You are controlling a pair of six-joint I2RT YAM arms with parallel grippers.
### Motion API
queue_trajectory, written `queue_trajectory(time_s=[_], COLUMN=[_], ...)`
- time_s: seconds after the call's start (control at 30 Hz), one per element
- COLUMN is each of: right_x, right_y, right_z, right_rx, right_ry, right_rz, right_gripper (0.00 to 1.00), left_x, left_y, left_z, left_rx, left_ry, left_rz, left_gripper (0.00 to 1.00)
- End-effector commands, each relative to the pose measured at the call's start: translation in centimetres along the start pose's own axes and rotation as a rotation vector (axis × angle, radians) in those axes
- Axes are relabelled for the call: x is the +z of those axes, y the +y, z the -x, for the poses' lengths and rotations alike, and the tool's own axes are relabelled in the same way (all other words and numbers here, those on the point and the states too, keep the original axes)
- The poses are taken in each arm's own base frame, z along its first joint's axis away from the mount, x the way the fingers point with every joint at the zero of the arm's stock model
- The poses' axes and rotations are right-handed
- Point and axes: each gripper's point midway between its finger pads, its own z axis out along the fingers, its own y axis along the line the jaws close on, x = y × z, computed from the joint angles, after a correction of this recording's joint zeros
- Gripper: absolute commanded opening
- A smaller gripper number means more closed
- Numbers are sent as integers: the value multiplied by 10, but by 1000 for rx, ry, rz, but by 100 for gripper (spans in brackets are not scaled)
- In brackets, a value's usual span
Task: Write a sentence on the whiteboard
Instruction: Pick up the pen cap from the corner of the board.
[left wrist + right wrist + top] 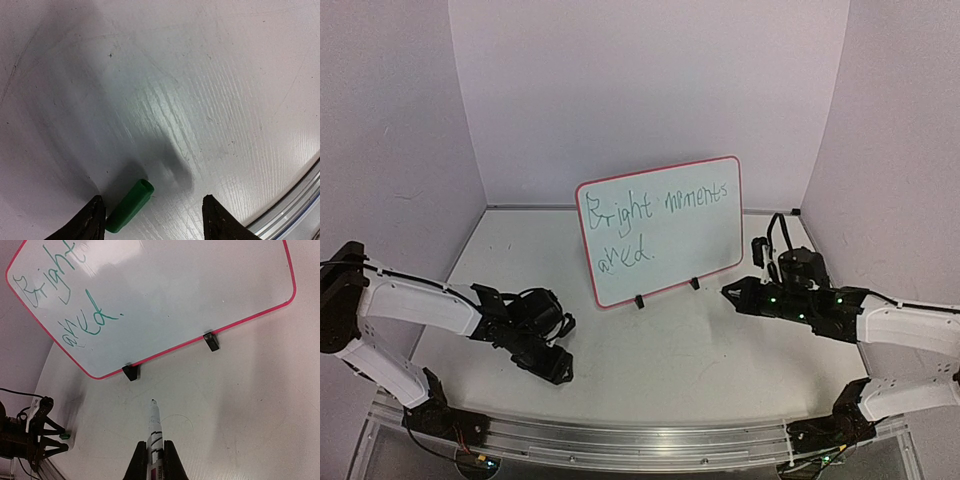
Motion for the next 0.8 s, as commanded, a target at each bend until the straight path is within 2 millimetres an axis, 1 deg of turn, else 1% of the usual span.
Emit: queue_trajectory(time_s=[0.0,0.1,0.27,0.37,0.63,0.77], right_x=[-4,-4,-5,-5,-5,-5], right_y=[2,1,1,1,1,2], right_z=[6,6,6,6,6,6], right_rx=[11,13,13,13,13,8], right_ry=[-41,-41,-44,-46,-43,-41], right_rz=[6,5,3,3,5,6], right_gripper=[0,0,0,0,0,0], left_x=[-3,-3,-1,0,5,6], left_y=[1,3,5,7,10,9], left_z=[-20,-23,-25,-25,-31,-31], left_rx=[1,1,-5,2,4,12], left_ry=[68,79,96,102,129,137], left_rz=[0,11,29,42,66,64], left_gripper=[55,49,41,35,13,5])
